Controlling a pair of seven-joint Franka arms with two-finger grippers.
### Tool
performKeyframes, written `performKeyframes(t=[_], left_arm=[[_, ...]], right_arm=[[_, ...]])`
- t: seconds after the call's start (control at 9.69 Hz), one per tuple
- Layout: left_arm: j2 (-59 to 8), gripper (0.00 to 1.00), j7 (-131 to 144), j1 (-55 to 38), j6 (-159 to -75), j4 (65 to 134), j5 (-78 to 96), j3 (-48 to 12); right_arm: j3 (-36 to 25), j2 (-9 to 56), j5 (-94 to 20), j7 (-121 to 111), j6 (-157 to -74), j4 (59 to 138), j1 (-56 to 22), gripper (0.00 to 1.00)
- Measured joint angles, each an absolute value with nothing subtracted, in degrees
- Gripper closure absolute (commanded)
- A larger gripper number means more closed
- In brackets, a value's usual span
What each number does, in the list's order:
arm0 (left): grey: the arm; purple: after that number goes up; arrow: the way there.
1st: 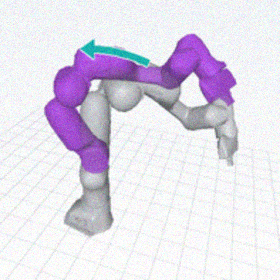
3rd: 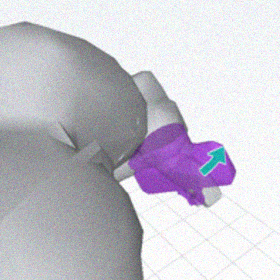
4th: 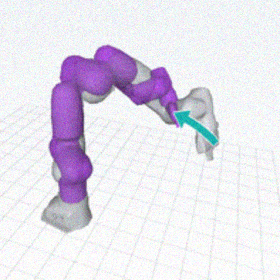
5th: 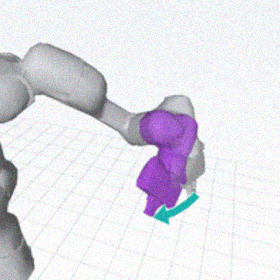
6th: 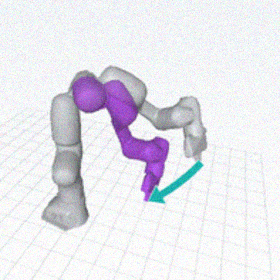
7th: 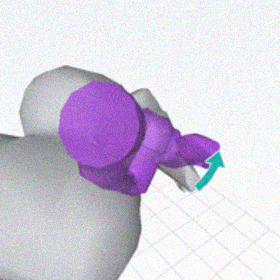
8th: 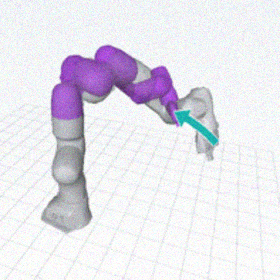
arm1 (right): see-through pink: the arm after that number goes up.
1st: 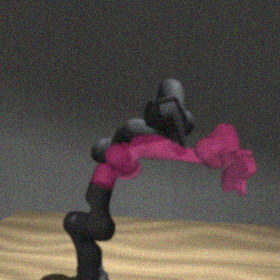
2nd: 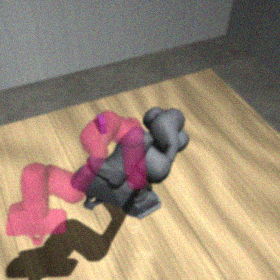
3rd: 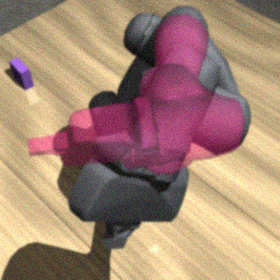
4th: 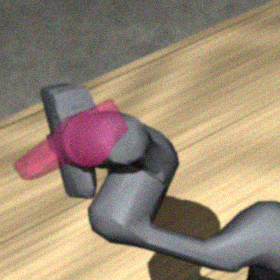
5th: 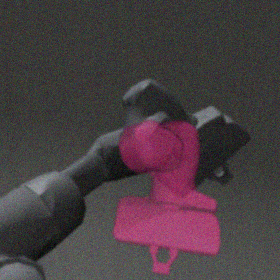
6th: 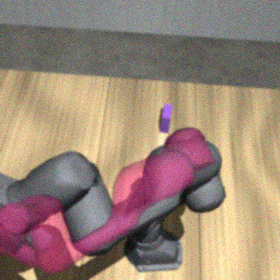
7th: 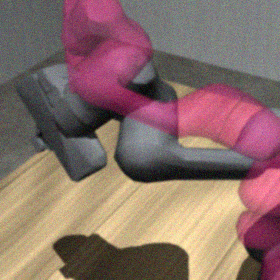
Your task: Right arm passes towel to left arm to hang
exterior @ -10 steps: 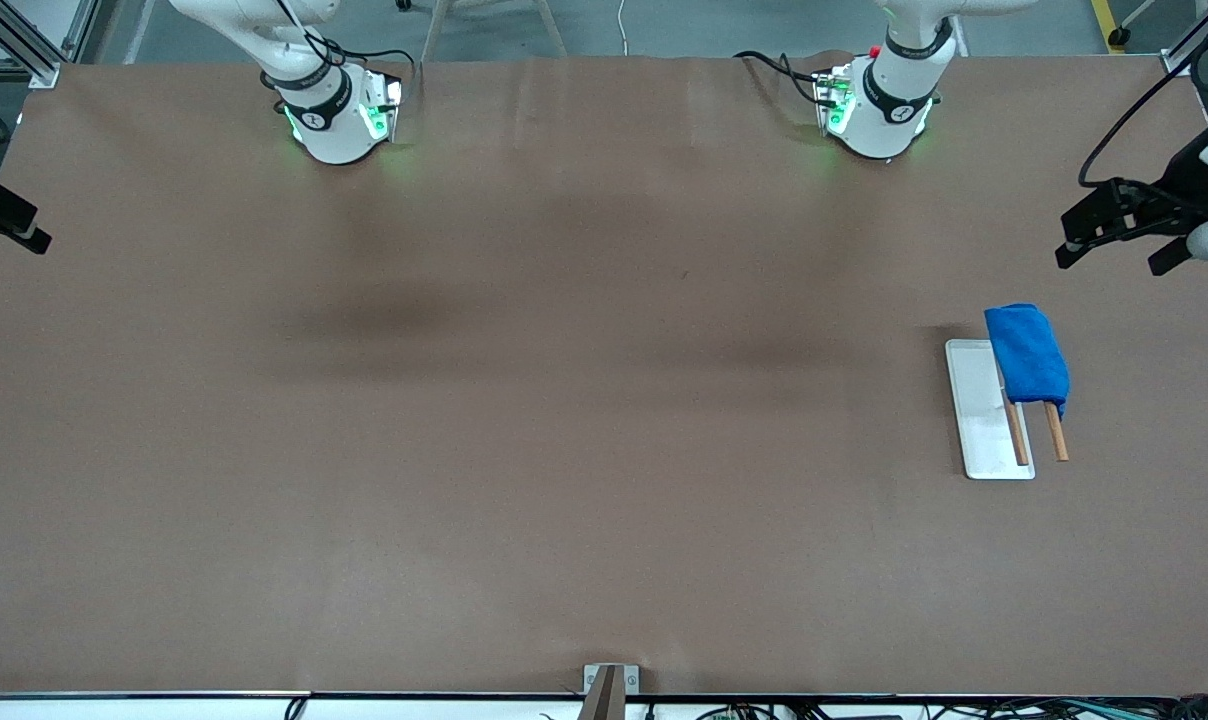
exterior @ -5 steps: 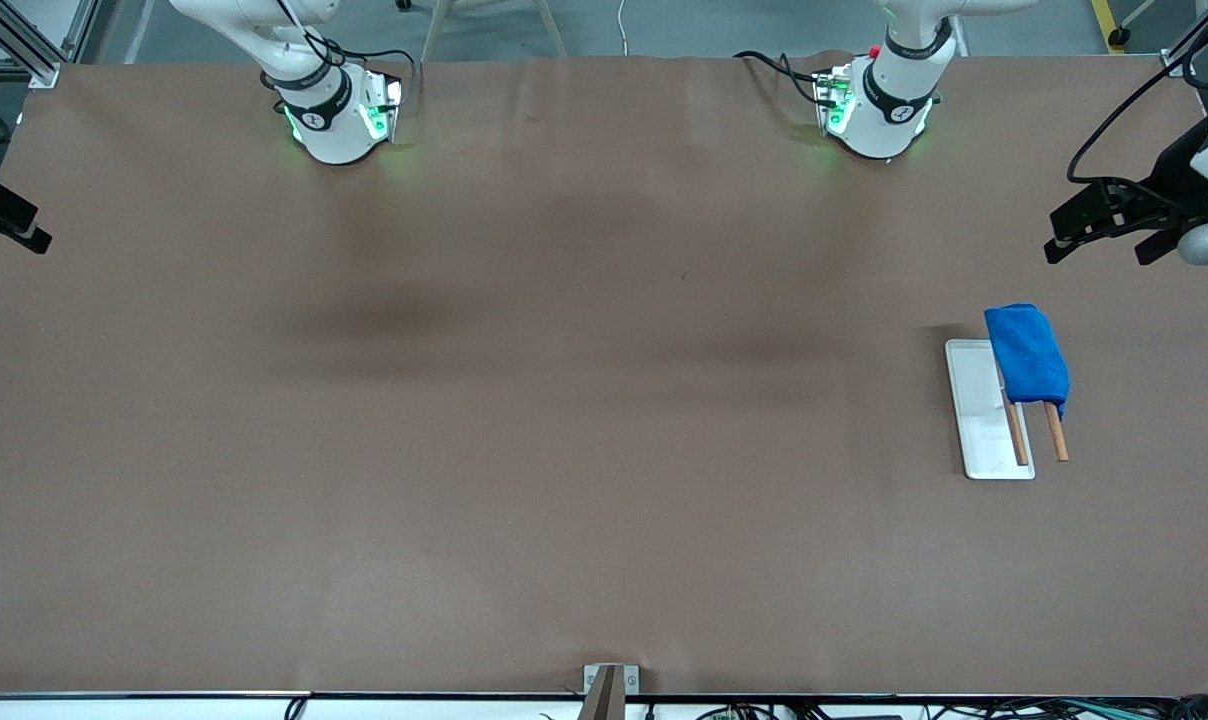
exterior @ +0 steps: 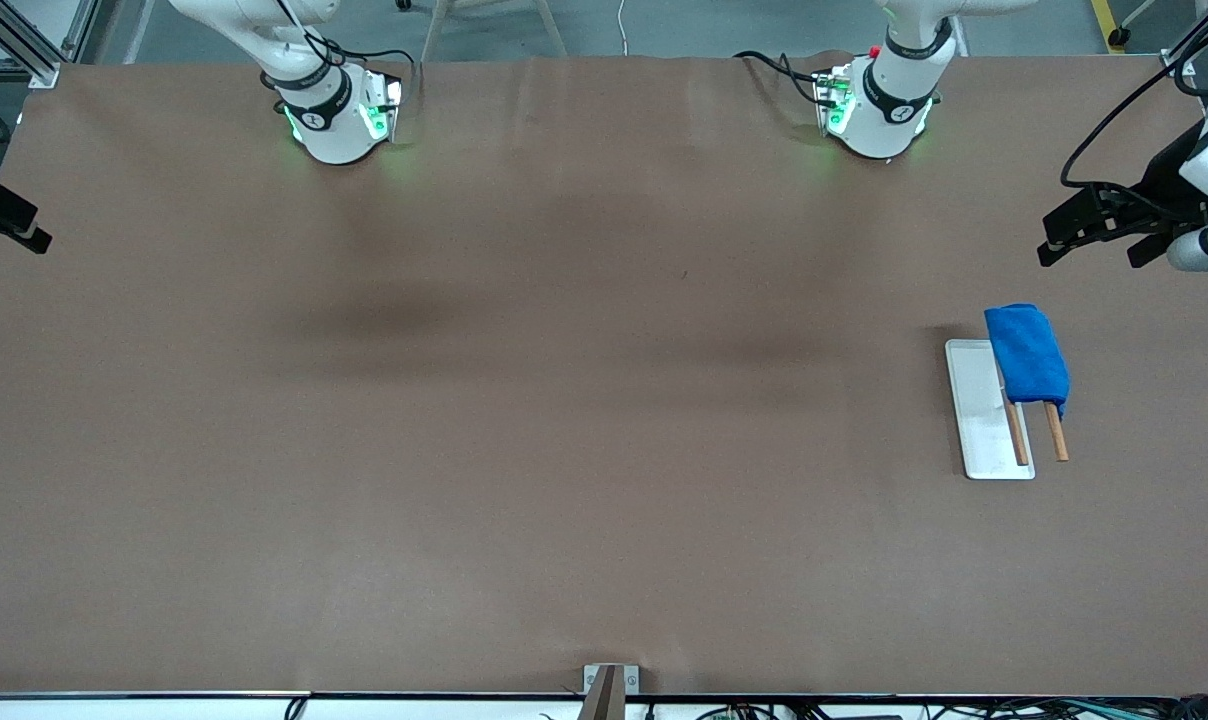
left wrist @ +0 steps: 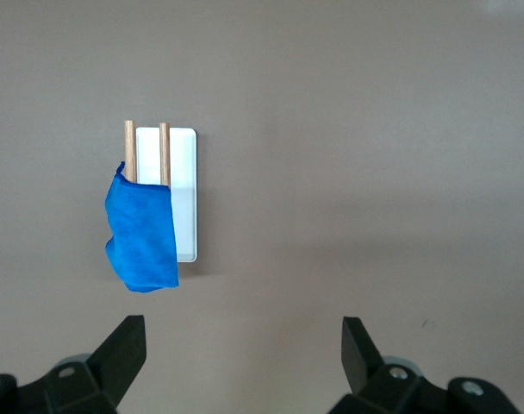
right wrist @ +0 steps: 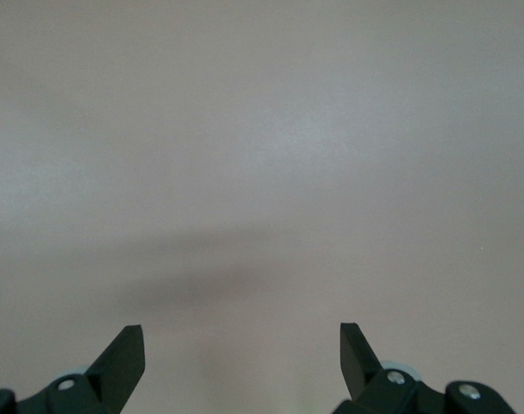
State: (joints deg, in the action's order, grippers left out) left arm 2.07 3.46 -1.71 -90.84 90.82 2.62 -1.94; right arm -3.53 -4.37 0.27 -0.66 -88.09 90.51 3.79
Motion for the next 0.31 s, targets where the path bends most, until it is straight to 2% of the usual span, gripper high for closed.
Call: performKeyframes(t=[0.31], left_arm=[[2.1,0.00,3.4,-1.7,-90.8,90.8,1.1,-1.9]], right_arm=[[-3.5,-4.4,0.3,-0.6,-88.1,90.5,3.8,0.00]])
